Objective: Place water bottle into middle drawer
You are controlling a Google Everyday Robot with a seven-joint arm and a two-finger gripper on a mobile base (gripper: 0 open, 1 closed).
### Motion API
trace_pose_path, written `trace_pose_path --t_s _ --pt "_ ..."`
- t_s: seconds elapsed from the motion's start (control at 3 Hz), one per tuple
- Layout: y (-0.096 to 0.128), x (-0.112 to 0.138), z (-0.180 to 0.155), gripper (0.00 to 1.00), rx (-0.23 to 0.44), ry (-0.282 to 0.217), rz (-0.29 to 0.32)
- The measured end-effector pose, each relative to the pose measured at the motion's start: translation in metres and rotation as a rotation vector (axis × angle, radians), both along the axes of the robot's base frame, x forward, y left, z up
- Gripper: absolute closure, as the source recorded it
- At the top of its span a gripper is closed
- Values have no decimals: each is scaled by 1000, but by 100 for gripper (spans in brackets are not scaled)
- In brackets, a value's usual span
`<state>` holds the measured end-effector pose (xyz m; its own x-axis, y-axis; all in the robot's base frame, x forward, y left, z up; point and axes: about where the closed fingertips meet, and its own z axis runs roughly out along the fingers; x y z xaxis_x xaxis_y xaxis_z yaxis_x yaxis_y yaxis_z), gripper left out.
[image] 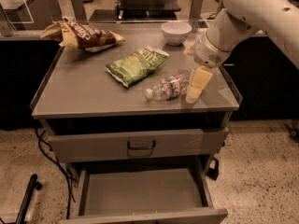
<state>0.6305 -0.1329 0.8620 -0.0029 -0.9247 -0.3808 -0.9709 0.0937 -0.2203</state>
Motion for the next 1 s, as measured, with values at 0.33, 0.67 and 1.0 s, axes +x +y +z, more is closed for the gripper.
trace_pose_path --t_s 0.33,0.67,1.0 --pt "7 2 -10 0 -8 17 11" --pt "8 5 -19 0 -17 31 11" --pt "6 6 -25 14 -25 40 7"
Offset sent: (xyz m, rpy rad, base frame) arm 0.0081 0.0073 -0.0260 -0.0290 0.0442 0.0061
